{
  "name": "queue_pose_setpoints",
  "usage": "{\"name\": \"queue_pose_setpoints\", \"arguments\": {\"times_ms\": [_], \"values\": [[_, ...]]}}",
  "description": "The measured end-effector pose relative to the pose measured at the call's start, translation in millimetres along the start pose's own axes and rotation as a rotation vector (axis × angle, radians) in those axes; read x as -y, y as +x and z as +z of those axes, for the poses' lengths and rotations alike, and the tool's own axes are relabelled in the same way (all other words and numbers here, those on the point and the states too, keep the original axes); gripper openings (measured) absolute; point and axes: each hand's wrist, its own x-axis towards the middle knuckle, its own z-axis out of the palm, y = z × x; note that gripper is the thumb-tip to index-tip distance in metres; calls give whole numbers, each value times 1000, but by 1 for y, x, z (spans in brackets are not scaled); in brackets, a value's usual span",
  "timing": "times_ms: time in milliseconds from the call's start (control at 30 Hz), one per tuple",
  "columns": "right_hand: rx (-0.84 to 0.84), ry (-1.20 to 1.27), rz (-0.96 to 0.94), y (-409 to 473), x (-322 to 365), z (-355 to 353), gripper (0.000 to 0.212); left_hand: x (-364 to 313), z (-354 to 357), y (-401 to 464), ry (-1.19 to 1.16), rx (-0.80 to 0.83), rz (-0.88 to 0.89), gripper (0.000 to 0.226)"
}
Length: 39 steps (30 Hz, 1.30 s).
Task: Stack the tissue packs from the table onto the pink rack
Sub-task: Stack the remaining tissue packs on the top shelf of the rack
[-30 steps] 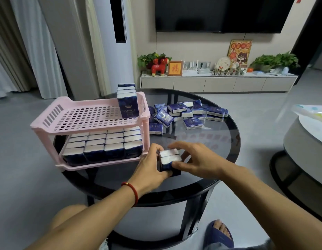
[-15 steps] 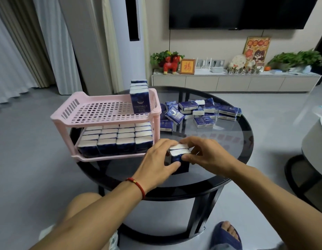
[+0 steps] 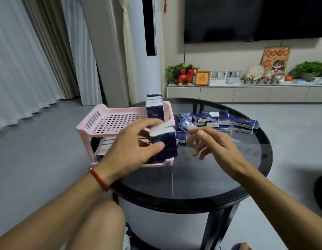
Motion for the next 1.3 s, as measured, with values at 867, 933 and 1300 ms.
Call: {"name": "queue_pose_setpoints", "arguments": {"times_ms": [867, 933, 1300], "values": [[-32, -185, -112, 78, 31, 30, 58, 48, -17, 91, 160, 136, -153, 107], [151, -280, -125, 100, 43, 31, 79, 56, -21, 102, 130, 214, -226, 123], [466, -588, 29, 165, 38, 29, 105, 82, -22, 130, 68, 468, -286, 152]]}}
